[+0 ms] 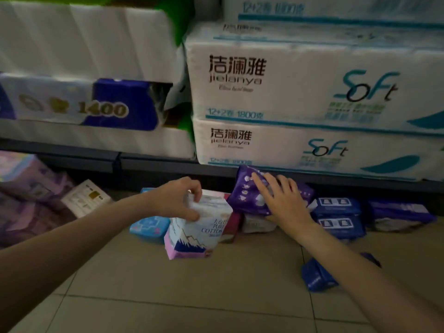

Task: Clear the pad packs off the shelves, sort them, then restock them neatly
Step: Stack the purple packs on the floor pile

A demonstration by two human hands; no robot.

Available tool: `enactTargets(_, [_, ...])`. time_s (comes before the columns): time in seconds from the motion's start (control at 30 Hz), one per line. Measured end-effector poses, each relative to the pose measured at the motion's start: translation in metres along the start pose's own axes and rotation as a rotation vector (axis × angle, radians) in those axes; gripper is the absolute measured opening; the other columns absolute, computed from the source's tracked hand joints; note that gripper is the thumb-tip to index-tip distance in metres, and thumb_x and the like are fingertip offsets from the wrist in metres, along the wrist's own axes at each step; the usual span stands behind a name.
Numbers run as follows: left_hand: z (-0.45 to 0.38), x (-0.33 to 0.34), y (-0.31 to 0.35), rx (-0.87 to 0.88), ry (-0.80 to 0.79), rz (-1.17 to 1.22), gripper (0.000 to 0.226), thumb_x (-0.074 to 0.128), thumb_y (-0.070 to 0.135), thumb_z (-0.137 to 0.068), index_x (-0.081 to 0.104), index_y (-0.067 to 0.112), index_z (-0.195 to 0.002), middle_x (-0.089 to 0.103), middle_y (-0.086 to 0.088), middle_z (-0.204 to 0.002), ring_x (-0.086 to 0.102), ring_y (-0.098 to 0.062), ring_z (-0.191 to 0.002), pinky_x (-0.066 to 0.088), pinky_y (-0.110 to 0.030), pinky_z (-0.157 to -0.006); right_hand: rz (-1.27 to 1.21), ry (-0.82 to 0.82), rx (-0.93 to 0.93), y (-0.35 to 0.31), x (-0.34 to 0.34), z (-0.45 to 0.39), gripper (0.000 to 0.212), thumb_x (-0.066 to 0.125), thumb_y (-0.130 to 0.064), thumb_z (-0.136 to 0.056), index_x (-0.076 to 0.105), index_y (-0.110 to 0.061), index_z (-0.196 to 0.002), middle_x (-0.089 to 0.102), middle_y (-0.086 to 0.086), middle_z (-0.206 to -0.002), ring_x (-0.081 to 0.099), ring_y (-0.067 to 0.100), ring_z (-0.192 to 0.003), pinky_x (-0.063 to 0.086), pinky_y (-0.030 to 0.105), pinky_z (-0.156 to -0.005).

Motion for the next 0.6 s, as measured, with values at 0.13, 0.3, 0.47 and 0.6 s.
enactTargets(0.13, [-0.005,0.005,0.003,-0.005,0.018,0.033,0.032,0.074,0.030,-0.071,0.043,0.032,-0.077,0.046,0.009,-0.095,0.045,-0.004,-0.073,0.033,-0.013,-0.058,-0.206,0.020,-0.067,0.010,-0.013,0.002,0.113,0.083,-0.043,-0.064,0.020,-0.002,-0.147,0.039,0.017,-0.142,0.045,0.034,-0.123,0.040,0.039,-0.100])
enactTargets(0.3, [-0.009,0.007,0.012,-0.030,0.003,0.041,0.028,0.065,0.038,-0.060,0.044,0.031,-0.077,0.048,0.009,-0.094,0.046,-0.004,-0.072,0.033,-0.013,-0.058,-0.355,-0.085,0.092,0.028,-0.003,-0.006,0.089,0.076,-0.041,-0.074,0.028,-0.010,-0.142,0.016,0.013,-0.149,0.025,0.031,-0.134,0.026,0.037,-0.110])
enactTargets(0.47, [-0.010,0.011,0.019,-0.011,0.009,-0.038,0.031,0.073,0.024,-0.075,0.043,0.030,-0.078,0.049,0.004,-0.102,0.047,-0.006,-0.079,0.034,-0.014,-0.060,-0.354,-0.192,0.221,0.030,0.011,-0.005,0.086,0.080,-0.044,-0.066,0.025,-0.019,-0.128,0.042,0.014,-0.123,0.046,0.037,-0.112,0.036,0.044,-0.095])
enactTargets(0.6, [-0.009,0.017,0.035,0.029,-0.016,-0.097,0.031,0.074,0.025,-0.075,0.043,0.029,-0.078,0.046,0.010,-0.095,0.046,-0.004,-0.078,0.032,-0.011,-0.058,-0.422,-0.089,0.233,0.046,-0.010,-0.001,0.073,0.082,-0.040,-0.066,0.033,-0.016,-0.115,0.054,0.011,-0.116,0.053,0.032,-0.103,0.041,0.038,-0.079])
Point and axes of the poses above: each hand's wrist, its own z-axis away from the middle knuckle, its own x-axis out of the palm, y = z × x, the point moved 10 cm from there along -z, towards the middle knuckle
